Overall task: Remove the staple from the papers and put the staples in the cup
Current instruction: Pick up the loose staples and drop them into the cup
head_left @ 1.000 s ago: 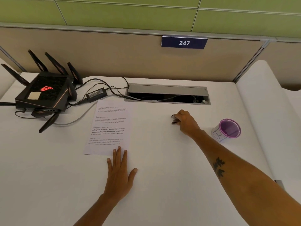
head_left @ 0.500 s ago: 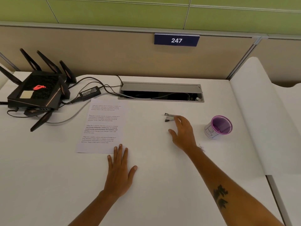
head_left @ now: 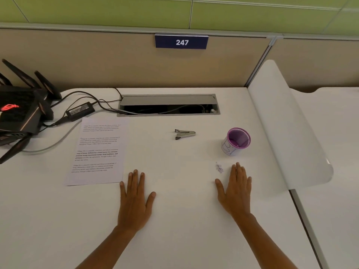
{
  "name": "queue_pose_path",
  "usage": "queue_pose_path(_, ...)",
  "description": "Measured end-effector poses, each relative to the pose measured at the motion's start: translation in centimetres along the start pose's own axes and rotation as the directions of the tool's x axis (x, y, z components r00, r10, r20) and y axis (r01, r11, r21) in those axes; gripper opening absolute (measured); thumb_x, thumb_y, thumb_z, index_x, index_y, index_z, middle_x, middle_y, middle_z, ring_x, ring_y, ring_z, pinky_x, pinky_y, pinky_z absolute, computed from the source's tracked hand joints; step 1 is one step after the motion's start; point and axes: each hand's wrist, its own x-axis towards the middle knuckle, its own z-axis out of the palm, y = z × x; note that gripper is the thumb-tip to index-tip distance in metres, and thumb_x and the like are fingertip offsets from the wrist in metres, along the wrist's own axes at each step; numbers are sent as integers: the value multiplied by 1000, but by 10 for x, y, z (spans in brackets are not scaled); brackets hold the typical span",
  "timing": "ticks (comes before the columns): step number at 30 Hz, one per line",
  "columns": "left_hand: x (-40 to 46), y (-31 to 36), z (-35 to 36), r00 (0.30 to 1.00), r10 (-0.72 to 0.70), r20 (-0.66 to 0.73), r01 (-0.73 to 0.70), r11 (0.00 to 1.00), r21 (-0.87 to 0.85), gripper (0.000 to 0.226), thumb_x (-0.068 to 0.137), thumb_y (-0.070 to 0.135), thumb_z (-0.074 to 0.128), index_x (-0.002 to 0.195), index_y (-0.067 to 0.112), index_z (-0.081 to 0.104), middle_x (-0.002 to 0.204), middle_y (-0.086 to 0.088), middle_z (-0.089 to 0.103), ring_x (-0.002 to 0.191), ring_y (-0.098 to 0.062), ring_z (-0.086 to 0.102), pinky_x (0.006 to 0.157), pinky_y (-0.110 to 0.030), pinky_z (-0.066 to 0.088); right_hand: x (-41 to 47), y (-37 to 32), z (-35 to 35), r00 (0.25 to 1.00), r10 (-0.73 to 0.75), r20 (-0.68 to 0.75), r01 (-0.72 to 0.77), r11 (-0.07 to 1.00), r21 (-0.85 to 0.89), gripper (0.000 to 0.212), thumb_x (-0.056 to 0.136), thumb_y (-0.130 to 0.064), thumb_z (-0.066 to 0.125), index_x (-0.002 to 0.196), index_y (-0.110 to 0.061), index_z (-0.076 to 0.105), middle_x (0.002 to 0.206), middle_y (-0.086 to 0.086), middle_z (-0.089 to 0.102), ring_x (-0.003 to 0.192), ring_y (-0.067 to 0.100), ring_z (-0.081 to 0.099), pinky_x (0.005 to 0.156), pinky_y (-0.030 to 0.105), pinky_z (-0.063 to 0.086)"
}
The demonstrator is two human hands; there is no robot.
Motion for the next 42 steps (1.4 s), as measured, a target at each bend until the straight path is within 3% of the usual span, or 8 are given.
queue_pose_path(5, -1, 2, -2, 1000, 2, -22, -2, 1000, 21, 81, 107, 59, 25, 170, 11, 13, 180, -11, 5, 168, -27, 1, 135, -59, 11, -5, -10, 10, 998, 47, 52, -42, 994, -96, 95, 99, -68, 27, 162, 1, 12, 172, 15, 11, 159, 33, 12, 125, 63, 13)
queue_pose_path(18, 1, 4, -5, 999, -2, -48, 3, 1000, 17, 78, 106, 57, 29, 170, 13, 17, 180, -12, 10, 168, -27, 5, 135, -59, 12, 19, -38, 16, 998, 1, 69, 8, 991, -137, 90, 101, -66, 26, 162, 0, 16, 172, 16, 14, 159, 32, 12, 124, 65, 11)
queue_pose_path(21, 2, 4, -5, 999, 0, -54, 0, 1000, 8, 78, 106, 55, 32, 169, 13, 18, 180, -11, 11, 168, -27, 5, 134, -59, 12, 22, -33, 14, 998, -16, 55, 20, 997, -73, 88, 100, -63, 36, 160, -1, 21, 169, 16, 23, 158, 33, 18, 126, 61, 14)
queue_pose_path(24, 2, 4, -6, 998, -2, -57, 3, 1000, 7, 77, 106, 54, 32, 169, 13, 19, 180, -11, 11, 168, -26, 5, 134, -59, 13, 31, -25, 7, 997, -76, 24, 73, 993, 91, 76, 97, -54, 54, 154, -6, 35, 158, 14, 42, 149, 33, 34, 123, 53, 31)
queue_pose_path(26, 2, 5, -6, 998, -5, -58, 5, 1000, 3, 76, 106, 53, 33, 169, 13, 20, 179, -11, 12, 168, -26, 5, 134, -59, 13, 39, -22, 4, 989, -142, 34, 135, 981, 141, 71, 97, -50, 58, 151, -7, 39, 154, 12, 45, 145, 31, 39, 119, 48, 38)
queue_pose_path(36, 2, 5, -7, 998, -11, -60, 10, 1000, -10, 75, 106, 52, 33, 169, 13, 21, 179, -10, 12, 168, -26, 6, 134, -59, 14, 35, -22, 0, 957, -271, 98, 261, 960, 102, 62, 105, -45, 47, 152, -5, 43, 156, 10, 44, 143, 27, 41, 120, 38, 36)
queue_pose_path(42, 2, 5, -8, 998, -14, -59, 14, 1000, -8, 75, 106, 52, 33, 169, 13, 21, 179, -11, 13, 168, -26, 7, 134, -58, 14, 34, -17, -9, 989, -130, 64, 103, 944, 312, 48, 99, -16, 65, 144, -7, 53, 145, 8, 53, 134, 25, 47, 109, 26, 37)
